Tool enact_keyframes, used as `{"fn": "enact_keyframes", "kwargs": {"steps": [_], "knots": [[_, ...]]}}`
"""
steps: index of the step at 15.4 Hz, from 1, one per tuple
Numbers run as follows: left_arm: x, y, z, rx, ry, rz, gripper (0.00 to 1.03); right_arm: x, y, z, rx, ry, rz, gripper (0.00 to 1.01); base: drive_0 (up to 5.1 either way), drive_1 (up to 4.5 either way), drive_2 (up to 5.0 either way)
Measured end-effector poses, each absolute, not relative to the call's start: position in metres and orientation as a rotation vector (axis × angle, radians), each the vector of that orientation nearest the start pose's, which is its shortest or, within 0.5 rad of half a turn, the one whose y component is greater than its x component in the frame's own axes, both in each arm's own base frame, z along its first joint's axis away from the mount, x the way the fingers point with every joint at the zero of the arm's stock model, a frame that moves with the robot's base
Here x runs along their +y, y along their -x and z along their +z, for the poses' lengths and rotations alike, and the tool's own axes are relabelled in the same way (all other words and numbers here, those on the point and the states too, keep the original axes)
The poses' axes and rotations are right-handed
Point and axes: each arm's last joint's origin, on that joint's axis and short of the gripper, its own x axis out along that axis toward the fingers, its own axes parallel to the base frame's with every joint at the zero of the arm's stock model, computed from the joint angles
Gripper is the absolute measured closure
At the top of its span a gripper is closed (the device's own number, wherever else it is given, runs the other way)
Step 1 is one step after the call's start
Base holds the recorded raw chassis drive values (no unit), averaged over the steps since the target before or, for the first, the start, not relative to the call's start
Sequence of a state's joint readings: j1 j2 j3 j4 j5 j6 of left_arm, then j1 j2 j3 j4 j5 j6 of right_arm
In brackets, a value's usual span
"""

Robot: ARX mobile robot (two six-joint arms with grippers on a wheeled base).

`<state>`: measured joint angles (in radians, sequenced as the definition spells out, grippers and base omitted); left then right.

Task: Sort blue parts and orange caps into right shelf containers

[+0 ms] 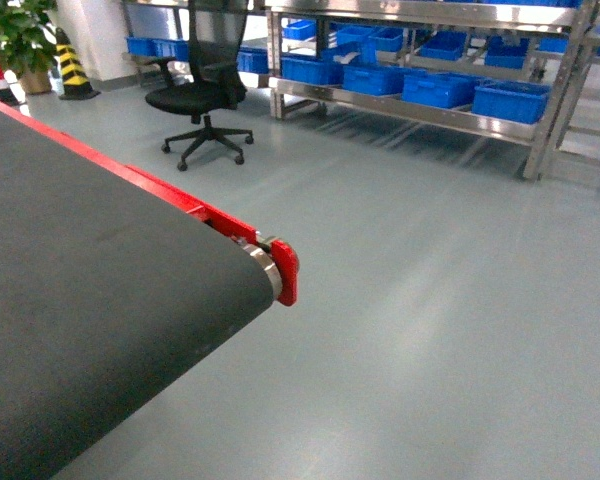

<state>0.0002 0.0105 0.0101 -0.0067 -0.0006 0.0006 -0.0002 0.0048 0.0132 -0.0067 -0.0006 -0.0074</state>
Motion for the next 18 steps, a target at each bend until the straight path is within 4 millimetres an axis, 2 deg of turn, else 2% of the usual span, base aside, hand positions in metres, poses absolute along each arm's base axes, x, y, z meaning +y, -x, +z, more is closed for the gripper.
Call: {"fn": "enact_keyframes", "kwargs": {"steps": [18], "knots": [[0.0,-0.0977,0.1655,0.007,-0.001,0.001,0.6,0.0,-0.0972,0.167,-0.002,0.007,0.0,0.57,-1.6,-1.6,-1.6]]}}
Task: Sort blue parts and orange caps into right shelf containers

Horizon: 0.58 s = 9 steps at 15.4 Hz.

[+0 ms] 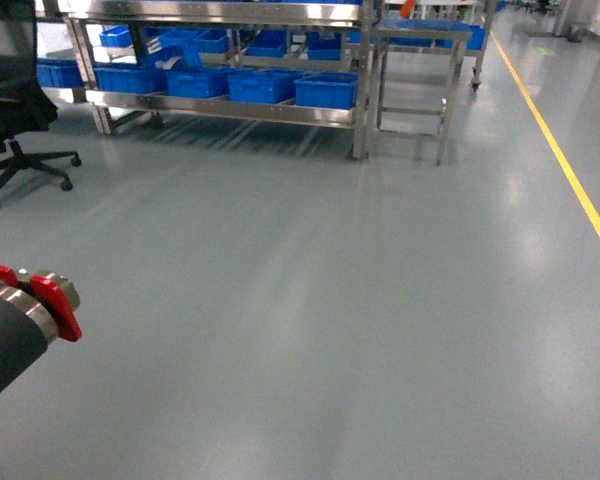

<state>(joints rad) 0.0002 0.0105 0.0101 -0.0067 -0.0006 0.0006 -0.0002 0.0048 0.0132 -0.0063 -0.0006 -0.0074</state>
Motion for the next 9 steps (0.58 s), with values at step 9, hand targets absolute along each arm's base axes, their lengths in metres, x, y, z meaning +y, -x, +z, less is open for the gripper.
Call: {"fn": "enact_keyframes", "kwargs": {"steps": [9], "knots": [[-0.0002,-0.0977,0.1655,0.007,-0.001,-0.002,0.6,-0.0001,-0.0972,0.167,-0.002,0.007,-0.002,0.57,-0.8,1.08,-2.7]]}}
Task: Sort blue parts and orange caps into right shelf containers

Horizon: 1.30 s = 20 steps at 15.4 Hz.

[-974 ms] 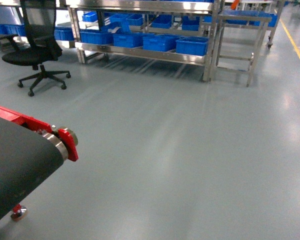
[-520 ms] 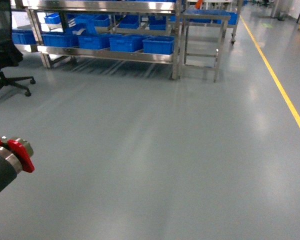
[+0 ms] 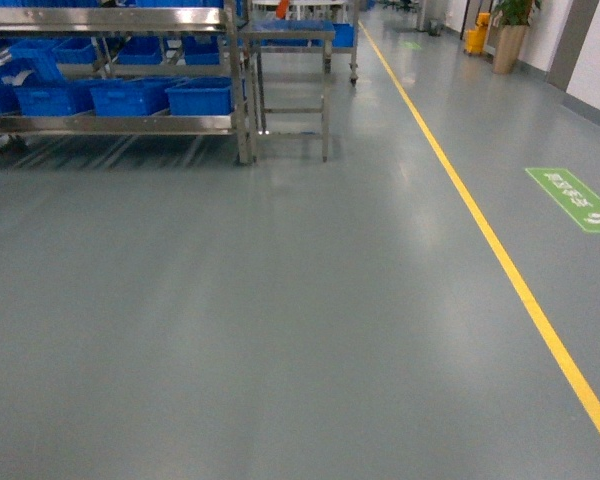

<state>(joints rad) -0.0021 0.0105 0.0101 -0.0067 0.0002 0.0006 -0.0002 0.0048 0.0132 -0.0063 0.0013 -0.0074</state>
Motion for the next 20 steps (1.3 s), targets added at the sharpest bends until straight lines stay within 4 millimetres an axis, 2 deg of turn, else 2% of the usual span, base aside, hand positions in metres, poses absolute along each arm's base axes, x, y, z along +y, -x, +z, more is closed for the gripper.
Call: {"fn": "enact_keyframes", "kwargs": {"steps": [20], "knots": [[-0.0002,-0.0977,0.1655,0.007,-0.001,-0.003,0.6,0.0,-0.0972,0.167,-0.002,0.007,0.0,0.57,0.0,4.31,-4.3]]}}
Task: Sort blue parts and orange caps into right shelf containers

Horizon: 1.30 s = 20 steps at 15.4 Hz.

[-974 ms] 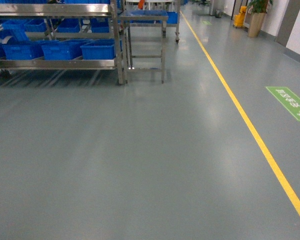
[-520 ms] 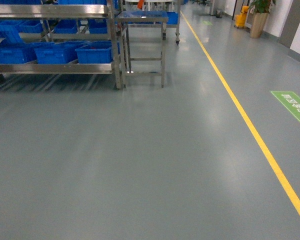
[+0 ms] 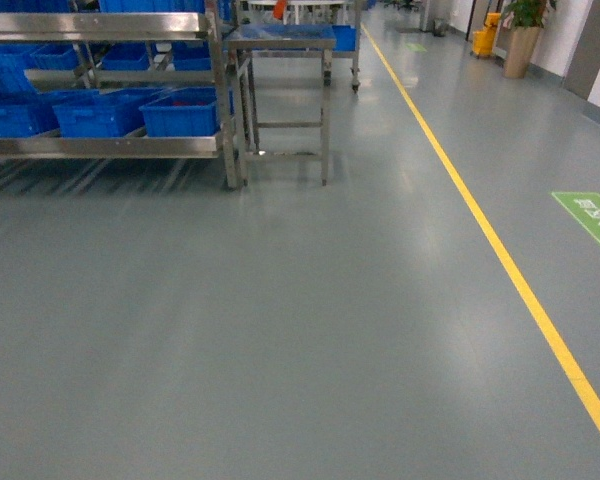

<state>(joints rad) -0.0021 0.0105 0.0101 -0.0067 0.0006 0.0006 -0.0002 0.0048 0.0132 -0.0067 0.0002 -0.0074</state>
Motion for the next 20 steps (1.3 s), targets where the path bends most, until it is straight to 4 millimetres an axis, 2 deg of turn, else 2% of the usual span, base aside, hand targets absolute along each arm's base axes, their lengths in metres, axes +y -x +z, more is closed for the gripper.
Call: {"fn": "enact_keyframes", "kwargs": {"steps": [20], "knots": [[-0.0002,-0.0977,0.1658,0.004,-0.001,-0.002,0.6,0.0,-0.0972,0.167,-0.002,0.007,0.0,0.57,0.0,4.35,-4.3]]}}
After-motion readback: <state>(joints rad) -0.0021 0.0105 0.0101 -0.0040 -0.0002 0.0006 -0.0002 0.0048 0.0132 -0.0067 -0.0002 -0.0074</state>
